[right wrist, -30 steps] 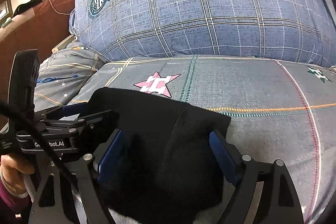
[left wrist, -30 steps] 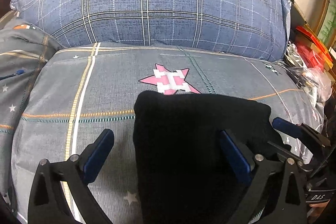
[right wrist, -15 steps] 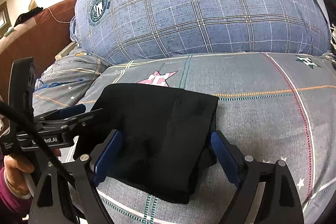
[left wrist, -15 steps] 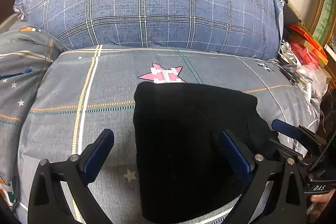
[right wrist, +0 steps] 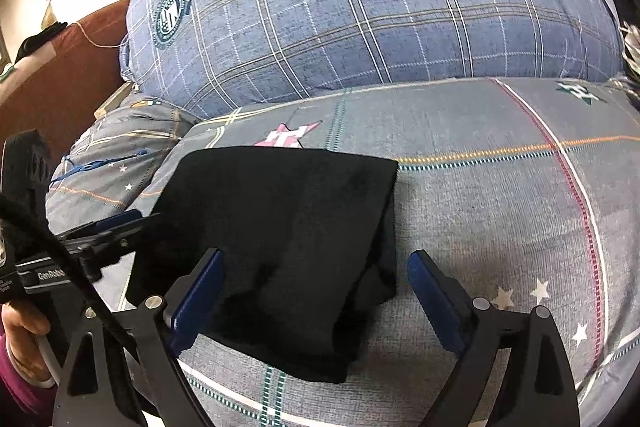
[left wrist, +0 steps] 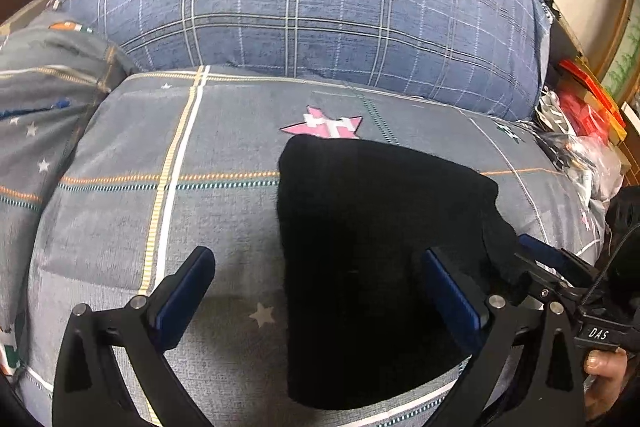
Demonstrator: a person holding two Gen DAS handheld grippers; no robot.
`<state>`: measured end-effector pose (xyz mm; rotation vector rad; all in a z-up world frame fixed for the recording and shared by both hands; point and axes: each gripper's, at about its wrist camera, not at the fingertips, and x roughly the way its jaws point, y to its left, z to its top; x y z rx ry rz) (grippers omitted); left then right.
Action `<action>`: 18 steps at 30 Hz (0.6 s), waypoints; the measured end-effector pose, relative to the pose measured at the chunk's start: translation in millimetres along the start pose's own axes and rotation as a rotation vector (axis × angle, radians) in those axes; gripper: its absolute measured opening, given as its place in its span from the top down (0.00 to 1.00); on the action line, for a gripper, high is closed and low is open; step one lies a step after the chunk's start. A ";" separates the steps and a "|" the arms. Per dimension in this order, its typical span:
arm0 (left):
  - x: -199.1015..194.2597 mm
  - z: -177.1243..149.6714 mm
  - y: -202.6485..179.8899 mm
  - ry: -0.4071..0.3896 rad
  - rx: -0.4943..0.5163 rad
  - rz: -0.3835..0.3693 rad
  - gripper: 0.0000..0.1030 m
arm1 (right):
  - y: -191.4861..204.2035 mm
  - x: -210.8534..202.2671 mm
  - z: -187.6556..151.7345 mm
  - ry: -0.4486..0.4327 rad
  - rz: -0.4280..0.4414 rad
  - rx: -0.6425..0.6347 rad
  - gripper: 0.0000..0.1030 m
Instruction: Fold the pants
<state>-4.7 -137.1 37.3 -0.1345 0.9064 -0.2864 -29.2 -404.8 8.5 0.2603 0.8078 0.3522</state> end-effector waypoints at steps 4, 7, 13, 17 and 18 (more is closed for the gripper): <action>2.8 -1.4 2.0 0.006 -0.007 0.004 0.01 | -2.4 4.4 -1.7 0.011 0.003 0.009 0.07; 6.3 -3.0 4.7 0.012 -0.026 -0.010 0.01 | -3.1 8.0 -2.8 0.021 0.005 0.009 0.07; 17.1 -5.7 5.7 0.042 -0.042 -0.035 0.01 | -8.1 15.1 -5.7 0.039 0.027 0.040 0.06; 22.7 -5.9 4.1 0.049 -0.048 -0.042 0.01 | -11.7 19.7 -8.6 0.054 0.037 0.066 0.04; 23.9 -6.0 4.0 0.051 -0.049 -0.045 0.01 | -12.1 20.9 -9.1 0.059 0.040 0.071 0.04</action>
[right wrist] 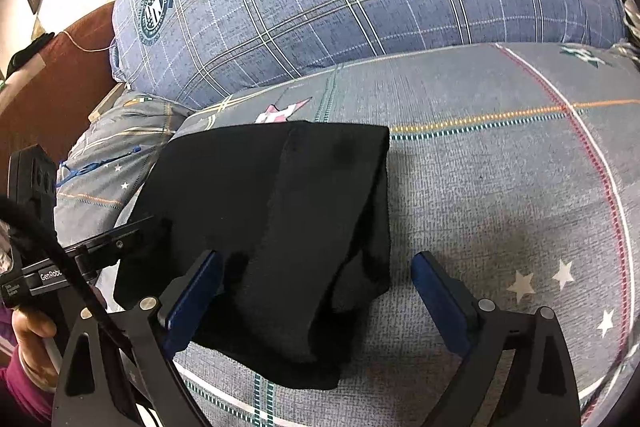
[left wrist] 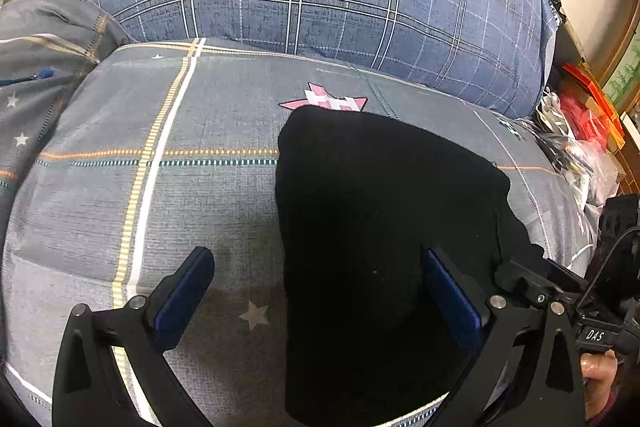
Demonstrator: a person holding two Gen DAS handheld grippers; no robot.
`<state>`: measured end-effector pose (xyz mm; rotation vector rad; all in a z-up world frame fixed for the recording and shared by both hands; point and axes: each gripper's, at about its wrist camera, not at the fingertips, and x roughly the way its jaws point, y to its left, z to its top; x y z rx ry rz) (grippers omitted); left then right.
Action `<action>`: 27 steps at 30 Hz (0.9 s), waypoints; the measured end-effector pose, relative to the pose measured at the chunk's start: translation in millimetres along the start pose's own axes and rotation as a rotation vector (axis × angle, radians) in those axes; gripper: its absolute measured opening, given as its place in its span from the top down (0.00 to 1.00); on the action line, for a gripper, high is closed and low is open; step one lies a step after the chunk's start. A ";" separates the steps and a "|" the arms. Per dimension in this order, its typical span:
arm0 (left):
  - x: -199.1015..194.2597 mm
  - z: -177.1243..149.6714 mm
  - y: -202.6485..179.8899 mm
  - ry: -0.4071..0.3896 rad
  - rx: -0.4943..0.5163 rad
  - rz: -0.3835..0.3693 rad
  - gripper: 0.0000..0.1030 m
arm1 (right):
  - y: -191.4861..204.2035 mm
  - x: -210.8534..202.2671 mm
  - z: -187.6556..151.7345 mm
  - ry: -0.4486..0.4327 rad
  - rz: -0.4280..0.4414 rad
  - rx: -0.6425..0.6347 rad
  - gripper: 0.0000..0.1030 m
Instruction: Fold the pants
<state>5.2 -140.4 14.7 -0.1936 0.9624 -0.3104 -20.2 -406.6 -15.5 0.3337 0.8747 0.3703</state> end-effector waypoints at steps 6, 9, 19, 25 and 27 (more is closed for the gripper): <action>6.7 -0.2 1.0 0.007 -0.019 -0.020 0.01 | 0.6 3.3 0.1 0.005 0.005 -0.010 0.04; 10.9 -1.5 1.0 0.016 -0.031 -0.037 0.01 | 2.3 5.2 0.7 0.002 0.007 -0.014 0.01; 15.3 -5.8 -4.9 0.011 -0.022 -0.059 0.01 | 6.3 9.1 0.3 -0.008 0.012 -0.032 0.00; 13.1 -8.5 -8.2 0.006 0.006 -0.105 0.27 | 10.8 7.5 -4.4 -0.041 0.051 -0.041 0.32; 5.9 -9.6 -15.2 -0.006 0.033 -0.110 0.34 | 15.1 2.5 -4.5 -0.057 0.048 -0.055 0.44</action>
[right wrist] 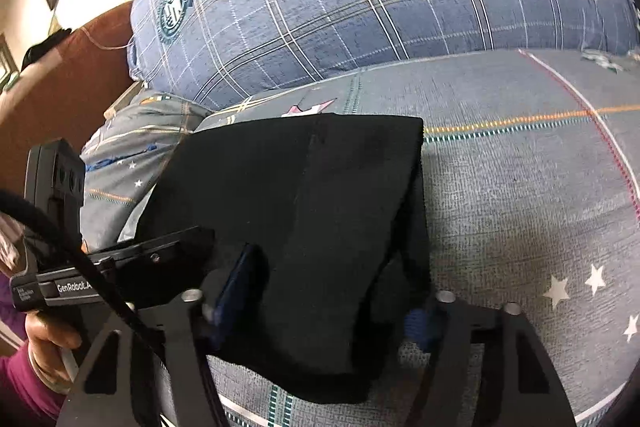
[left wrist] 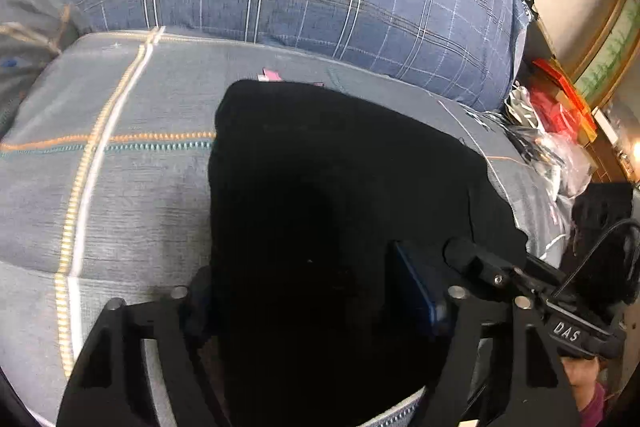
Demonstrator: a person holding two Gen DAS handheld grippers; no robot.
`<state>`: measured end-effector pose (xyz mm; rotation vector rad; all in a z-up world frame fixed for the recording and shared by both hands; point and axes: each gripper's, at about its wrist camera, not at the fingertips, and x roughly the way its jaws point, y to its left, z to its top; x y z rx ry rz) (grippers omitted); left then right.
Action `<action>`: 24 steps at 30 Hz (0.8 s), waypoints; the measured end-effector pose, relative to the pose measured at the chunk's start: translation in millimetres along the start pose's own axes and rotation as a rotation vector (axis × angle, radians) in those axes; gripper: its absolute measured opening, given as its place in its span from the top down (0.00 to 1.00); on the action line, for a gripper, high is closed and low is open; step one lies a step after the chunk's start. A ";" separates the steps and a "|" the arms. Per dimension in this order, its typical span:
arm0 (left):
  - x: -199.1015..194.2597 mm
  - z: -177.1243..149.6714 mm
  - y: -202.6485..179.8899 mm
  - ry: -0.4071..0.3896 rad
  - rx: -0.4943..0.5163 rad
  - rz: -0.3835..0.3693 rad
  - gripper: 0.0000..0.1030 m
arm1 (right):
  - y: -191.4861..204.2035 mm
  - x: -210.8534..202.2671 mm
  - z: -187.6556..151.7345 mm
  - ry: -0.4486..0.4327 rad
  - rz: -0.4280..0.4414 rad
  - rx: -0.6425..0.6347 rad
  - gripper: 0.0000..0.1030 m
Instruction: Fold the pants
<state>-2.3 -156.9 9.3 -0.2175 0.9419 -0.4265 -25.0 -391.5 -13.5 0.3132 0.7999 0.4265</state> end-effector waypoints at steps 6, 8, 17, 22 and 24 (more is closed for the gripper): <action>-19.7 7.5 -6.9 -0.008 0.030 -0.012 0.52 | 19.9 -18.8 7.7 -0.058 -0.007 -0.041 0.61; -28.8 15.6 -9.3 -0.031 0.045 0.002 0.52 | 26.1 -23.4 11.7 -0.072 -0.001 -0.061 0.62; -43.4 61.0 3.6 -0.093 0.045 0.047 0.52 | 52.4 -14.9 63.1 -0.107 0.003 -0.140 0.62; -32.4 86.4 21.3 -0.099 0.028 0.076 0.52 | 63.5 8.3 89.1 -0.109 -0.021 -0.179 0.62; -24.4 94.4 28.7 -0.094 0.016 0.080 0.52 | 64.1 20.1 97.8 -0.102 -0.022 -0.183 0.62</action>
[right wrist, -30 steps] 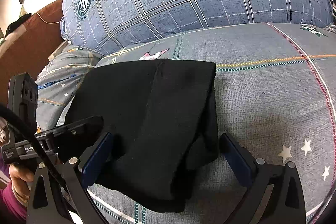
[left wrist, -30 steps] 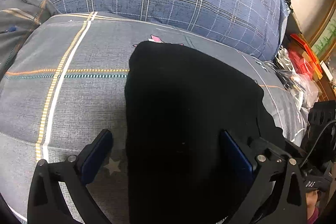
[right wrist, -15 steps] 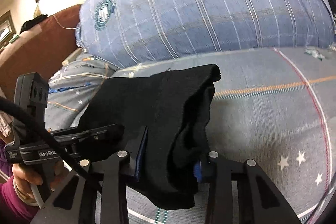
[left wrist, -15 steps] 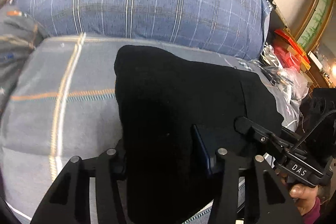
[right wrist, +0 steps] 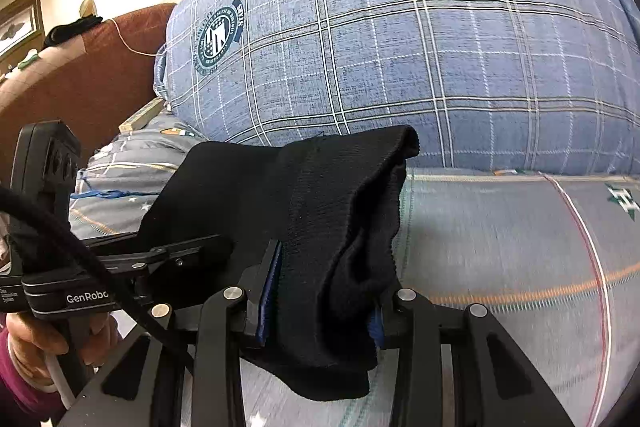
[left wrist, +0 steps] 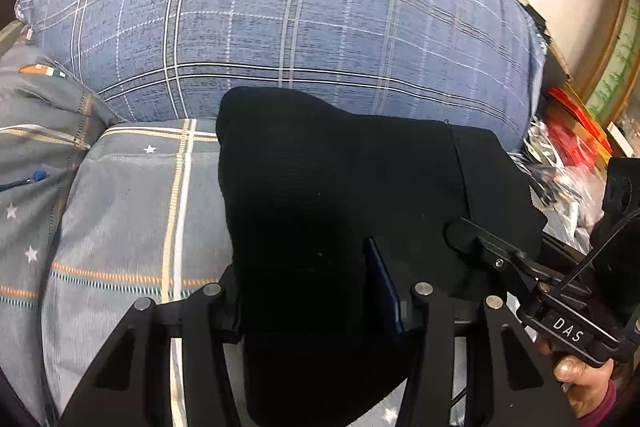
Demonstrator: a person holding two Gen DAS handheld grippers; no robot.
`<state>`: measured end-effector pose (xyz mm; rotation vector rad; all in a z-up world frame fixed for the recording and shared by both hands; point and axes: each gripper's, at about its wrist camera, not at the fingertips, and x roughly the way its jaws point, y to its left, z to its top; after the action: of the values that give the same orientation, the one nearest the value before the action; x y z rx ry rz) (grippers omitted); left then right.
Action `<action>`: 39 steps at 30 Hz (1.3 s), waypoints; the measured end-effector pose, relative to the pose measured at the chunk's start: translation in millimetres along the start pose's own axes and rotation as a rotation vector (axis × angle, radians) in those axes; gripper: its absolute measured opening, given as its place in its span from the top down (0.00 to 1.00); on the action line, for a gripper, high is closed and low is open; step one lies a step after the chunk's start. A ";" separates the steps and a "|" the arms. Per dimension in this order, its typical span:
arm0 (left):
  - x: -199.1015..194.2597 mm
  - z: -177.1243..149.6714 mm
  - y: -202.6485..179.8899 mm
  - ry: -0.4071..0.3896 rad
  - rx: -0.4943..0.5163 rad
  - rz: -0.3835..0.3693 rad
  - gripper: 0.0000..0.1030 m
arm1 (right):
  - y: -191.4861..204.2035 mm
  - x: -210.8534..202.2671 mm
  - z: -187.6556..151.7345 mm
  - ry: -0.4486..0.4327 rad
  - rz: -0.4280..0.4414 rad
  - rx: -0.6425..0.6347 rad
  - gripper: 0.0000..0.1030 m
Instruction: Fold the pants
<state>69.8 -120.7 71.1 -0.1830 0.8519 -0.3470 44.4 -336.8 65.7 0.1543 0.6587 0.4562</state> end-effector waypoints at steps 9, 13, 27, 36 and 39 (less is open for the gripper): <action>63.0 1.8 39.0 0.090 -0.052 0.060 0.32 | -26.6 82.0 0.6 0.121 -0.038 0.049 0.53; 66.5 -0.9 49.2 0.070 -0.065 0.092 0.09 | -48.2 92.5 -12.3 0.104 -0.097 0.123 0.18; 23.3 -7.5 33.7 -0.001 -0.039 0.182 0.07 | -33.5 39.4 -12.8 0.057 -0.119 0.117 0.16; -18.6 -26.2 3.4 -0.100 0.049 0.231 0.07 | -1.5 5.4 -25.0 0.032 -0.123 0.033 0.10; -31.3 -31.7 -3.4 -0.123 0.055 0.240 0.07 | 8.2 -4.1 -29.9 0.019 -0.122 0.015 0.08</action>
<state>25.9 -112.9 73.5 -0.0495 0.7330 -0.1321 20.0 -331.5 46.8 0.1235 0.6865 0.3355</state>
